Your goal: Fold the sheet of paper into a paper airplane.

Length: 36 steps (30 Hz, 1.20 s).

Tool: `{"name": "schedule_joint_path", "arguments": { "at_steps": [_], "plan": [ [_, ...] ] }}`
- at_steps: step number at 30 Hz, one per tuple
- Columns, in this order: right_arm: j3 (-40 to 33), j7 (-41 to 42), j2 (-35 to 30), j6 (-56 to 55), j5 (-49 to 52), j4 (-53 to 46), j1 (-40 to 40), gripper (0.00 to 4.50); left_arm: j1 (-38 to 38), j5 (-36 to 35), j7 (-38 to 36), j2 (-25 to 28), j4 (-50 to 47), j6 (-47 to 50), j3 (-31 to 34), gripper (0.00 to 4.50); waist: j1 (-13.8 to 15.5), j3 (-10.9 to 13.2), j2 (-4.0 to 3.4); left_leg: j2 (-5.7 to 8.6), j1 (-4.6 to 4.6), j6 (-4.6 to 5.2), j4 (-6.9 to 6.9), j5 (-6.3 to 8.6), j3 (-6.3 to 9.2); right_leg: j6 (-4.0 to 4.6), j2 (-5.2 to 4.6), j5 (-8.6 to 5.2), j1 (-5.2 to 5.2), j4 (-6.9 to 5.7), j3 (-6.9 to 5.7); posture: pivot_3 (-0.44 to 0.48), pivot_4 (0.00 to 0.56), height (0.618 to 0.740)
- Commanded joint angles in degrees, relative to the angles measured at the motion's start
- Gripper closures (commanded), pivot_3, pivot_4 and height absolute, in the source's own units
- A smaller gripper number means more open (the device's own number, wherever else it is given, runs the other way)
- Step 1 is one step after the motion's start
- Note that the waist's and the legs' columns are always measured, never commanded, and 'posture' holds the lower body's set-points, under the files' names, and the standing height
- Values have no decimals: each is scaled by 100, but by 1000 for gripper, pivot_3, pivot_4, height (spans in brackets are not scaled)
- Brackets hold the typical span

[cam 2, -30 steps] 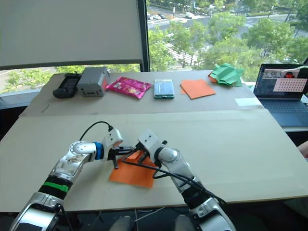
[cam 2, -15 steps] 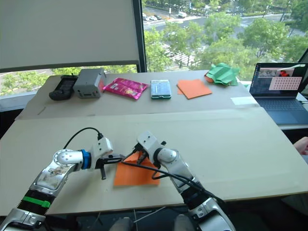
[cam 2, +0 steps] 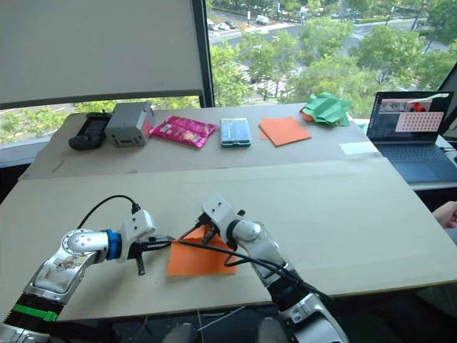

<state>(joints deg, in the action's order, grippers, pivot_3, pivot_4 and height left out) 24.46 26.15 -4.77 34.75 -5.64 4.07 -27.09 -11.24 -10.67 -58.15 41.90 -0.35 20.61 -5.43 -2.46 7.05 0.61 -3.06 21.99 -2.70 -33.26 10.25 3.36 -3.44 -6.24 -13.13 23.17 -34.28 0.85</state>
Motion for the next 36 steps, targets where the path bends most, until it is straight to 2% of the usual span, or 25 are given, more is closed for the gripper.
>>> {"name": "schedule_joint_path", "arguments": {
  "at_steps": [1,5,10,16,23,36],
  "plan": [
    [84,34,15,48,-35,130,2,4500,-435,-355,107,-103,-1,458,338,4476,2,11,10,0,3,0,0,0,0,0,0,0,3,1,0,0,150,706],
    [108,38,23,45,-41,108,12,4500,-745,-454,116,-374,12,628,194,4476,36,20,26,2,10,0,-2,0,0,0,0,0,-3,2,0,0,150,706],
    [137,38,58,54,-50,108,2,4500,-1054,-197,161,-860,432,414,-273,4476,30,15,33,4,11,43,-4,-27,-1,-1,1,1,-6,2,2,0,150,706],
    [145,27,74,106,-64,48,29,4500,-1222,49,147,-1077,892,95,-534,4476,12,14,36,3,15,49,-2,-30,2,4,7,3,-9,-27,7,0,150,706],
    [128,-8,77,151,-62,-4,47,4500,-1026,426,18,-951,1150,-259,-830,4476,23,13,35,3,1,47,-3,-29,2,6,6,1,-5,-24,7,0,150,706],
    [155,-1,97,171,-55,-30,74,4500,-97,158,-66,-688,770,-56,-551,4476,1,-3,24,1,-12,43,-2,-26,2,11,6,-2,-8,-25,7,0,150,706]
  ]
}}
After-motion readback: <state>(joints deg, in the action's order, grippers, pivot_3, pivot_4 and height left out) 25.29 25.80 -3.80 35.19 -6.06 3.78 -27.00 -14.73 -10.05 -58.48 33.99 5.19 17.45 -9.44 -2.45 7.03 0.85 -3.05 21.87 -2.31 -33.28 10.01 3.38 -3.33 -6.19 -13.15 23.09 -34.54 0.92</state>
